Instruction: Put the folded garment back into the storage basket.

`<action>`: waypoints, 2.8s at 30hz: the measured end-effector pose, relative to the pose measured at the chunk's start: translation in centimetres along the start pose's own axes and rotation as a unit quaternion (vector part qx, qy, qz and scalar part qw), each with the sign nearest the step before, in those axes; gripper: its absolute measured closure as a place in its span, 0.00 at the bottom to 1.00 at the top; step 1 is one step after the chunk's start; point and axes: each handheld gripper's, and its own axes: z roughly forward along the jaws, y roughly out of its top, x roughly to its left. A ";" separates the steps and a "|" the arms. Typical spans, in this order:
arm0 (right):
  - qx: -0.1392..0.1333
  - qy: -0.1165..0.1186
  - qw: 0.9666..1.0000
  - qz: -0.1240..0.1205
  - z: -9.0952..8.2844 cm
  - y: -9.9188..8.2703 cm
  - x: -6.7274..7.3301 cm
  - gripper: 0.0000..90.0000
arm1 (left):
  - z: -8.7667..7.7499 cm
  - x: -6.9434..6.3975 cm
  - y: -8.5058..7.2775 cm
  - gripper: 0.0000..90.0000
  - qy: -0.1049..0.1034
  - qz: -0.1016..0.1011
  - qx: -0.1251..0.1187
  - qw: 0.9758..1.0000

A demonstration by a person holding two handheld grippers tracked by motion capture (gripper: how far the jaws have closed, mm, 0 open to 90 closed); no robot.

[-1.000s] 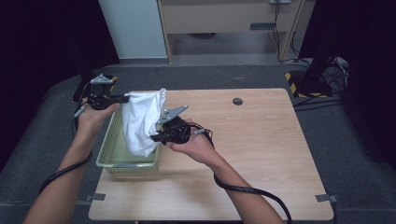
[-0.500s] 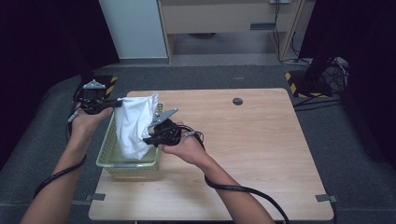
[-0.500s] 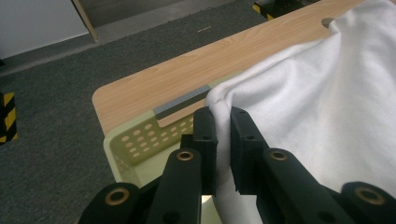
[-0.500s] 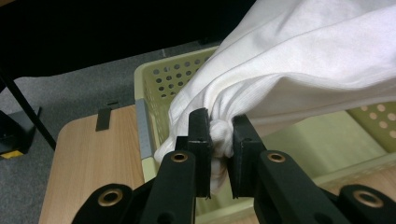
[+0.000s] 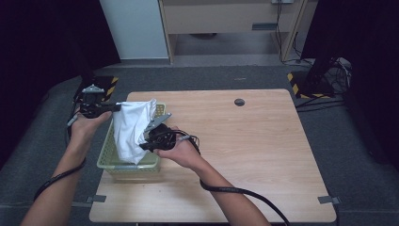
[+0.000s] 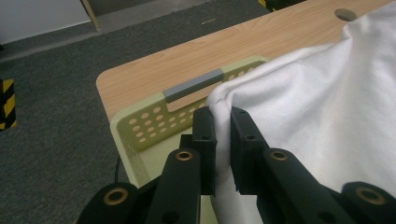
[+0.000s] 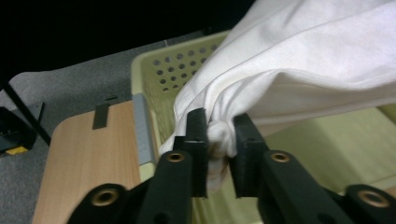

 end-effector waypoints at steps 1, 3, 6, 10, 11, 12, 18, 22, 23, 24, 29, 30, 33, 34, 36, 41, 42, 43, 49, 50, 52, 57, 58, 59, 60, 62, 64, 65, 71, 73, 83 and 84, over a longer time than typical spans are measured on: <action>0.005 -0.001 1.000 0.006 0.2 -0.2 -0.1 0.65 | 0.3 0.2 -0.2 0.78 0.006 -0.013 -0.001 1.000; 0.025 -0.012 1.000 0.012 0.5 -0.7 -0.4 0.41 | 0.5 0.4 -0.4 0.49 0.017 -0.029 -0.001 0.999; 0.008 -0.029 0.999 0.019 -0.7 -1.5 -0.6 0.22 | 0.1 0.0 -0.4 0.39 0.021 -0.019 0.001 1.000; -0.002 -0.050 0.999 0.021 -2.8 -2.2 -1.0 0.14 | 0.0 -1.4 -0.1 0.33 0.013 -0.008 -0.001 1.000; -0.004 -0.053 0.998 0.022 -3.3 -2.4 -1.1 0.13 | 0.1 -1.8 0.0 0.31 0.008 -0.007 -0.001 1.000; -0.006 -0.054 0.998 0.024 -3.8 -2.5 -1.2 0.12 | 0.2 -2.2 0.1 0.30 0.005 -0.003 0.000 1.000; 0.000 -0.069 0.997 0.038 -6.3 -3.7 -1.9 0.07 | 1.2 -4.8 0.7 0.21 -0.009 0.014 0.005 1.000; -0.003 -0.081 0.996 0.048 -7.8 -4.5 -2.3 0.07 | 1.9 -6.3 1.2 0.17 -0.016 0.021 0.006 1.000; -0.006 -0.082 0.995 0.049 -8.1 -4.6 -2.4 0.06 | 2.0 -6.7 1.4 0.16 -0.018 0.023 0.007 1.000; -0.007 -0.084 0.995 0.052 -8.4 -4.8 -2.5 0.06 | 2.2 -7.1 1.5 0.15 -0.020 0.027 0.008 0.999; 0.001 -0.099 0.993 0.059 -9.7 -5.6 -2.9 0.07 | 3.0 -9.2 1.9 0.11 -0.029 0.042 0.015 0.999; 0.001 -0.099 0.993 0.060 -10.0 -5.7 -2.9 0.07 | 3.1 -9.7 1.9 0.11 -0.031 0.045 0.017 0.998; 0.002 -0.104 0.993 0.063 -11.1 -6.3 -3.0 0.06 | 3.5 -11.2 2.0 0.10 -0.038 0.060 0.022 0.997; 0.003 -0.107 0.992 0.065 -11.5 -6.5 -3.1 0.06 | 3.7 -11.8 2.0 0.10 -0.041 0.062 0.022 0.997; 0.002 -0.114 0.991 0.070 -12.3 -7.1 -3.3 0.06 | 3.9 -12.8 2.2 0.10 -0.047 0.069 0.019 0.996; 0.004 -0.132 0.988 0.084 -14.6 -8.9 -3.8 0.06 | 4.8 -15.7 2.5 0.10 -0.066 0.088 0.020 0.994; 0.006 -0.138 0.987 0.086 -15.0 -9.3 -3.9 0.06 | 5.0 -16.3 2.5 0.10 -0.070 0.092 0.020 0.993; 0.007 -0.144 0.986 0.089 -15.5 -9.8 -4.1 0.06 | 5.2 -17.0 2.5 0.10 -0.074 0.095 0.020 0.992; 0.004 -0.170 0.979 0.112 -18.2 -12.2 -4.7 0.06 | 6.6 -20.5 2.8 0.10 -0.097 0.117 0.020 0.988; 0.005 -0.174 0.978 0.113 -18.5 -12.6 -4.8 0.06 | 6.8 -21.0 2.8 0.10 -0.100 0.120 0.020 0.987; 0.008 -0.182 0.976 0.116 -19.2 -13.3 -4.9 0.06 | 7.3 -22.0 2.8 0.10 -0.105 0.128 0.022 0.986; 0.011 -0.196 0.972 0.129 -20.5 -15.3 -5.1 0.06 | 8.5 -24.3 2.4 0.10 -0.120 0.139 0.026 0.983; 0.012 -0.198 0.971 0.131 -20.7 -15.7 -5.1 0.06 | 8.7 -24.7 2.3 0.10 -0.124 0.143 0.029 0.982; 0.013 -0.200 0.970 0.134 -20.9 -16.1 -5.1 0.06 | 9.0 -25.1 2.2 0.10 -0.126 0.145 0.030 0.981; 0.013 -0.202 0.970 0.137 -21.1 -16.5 -5.2 0.06 | 9.3 -25.5 2.0 0.10 -0.127 0.146 0.032 0.981; 0.014 -0.206 0.968 0.143 -21.5 -17.3 -5.2 0.06 | 9.8 -26.2 1.8 0.10 -0.131 0.149 0.037 0.979; 0.013 -0.210 0.966 0.151 -21.9 -18.2 -5.3 0.06 | 10.4 -26.9 1.5 0.10 -0.134 0.152 0.041 0.979; 0.014 -0.213 0.964 0.156 -22.1 -18.7 -5.3 0.06 | 10.7 -27.3 1.4 0.10 -0.135 0.154 0.045 0.978; 0.018 -0.231 0.956 0.178 -23.3 -22.0 -5.7 0.06 | 12.6 -29.9 0.4 0.10 -0.141 0.163 0.057 0.975; 0.020 -0.236 0.953 0.187 -23.7 -23.1 -5.9 0.06 | 13.3 -30.7 -0.1 0.10 -0.146 0.164 0.062 0.974; 0.050 -0.268 0.939 0.211 -24.4 -26.8 -6.9 0.06 | 16.9 -33.2 -3.5 0.10 -0.158 0.152 0.078 0.973; 0.051 -0.269 0.938 0.213 -24.4 -27.0 -7.0 0.06 | 17.1 -33.2 -3.8 0.10 -0.157 0.148 0.077 0.973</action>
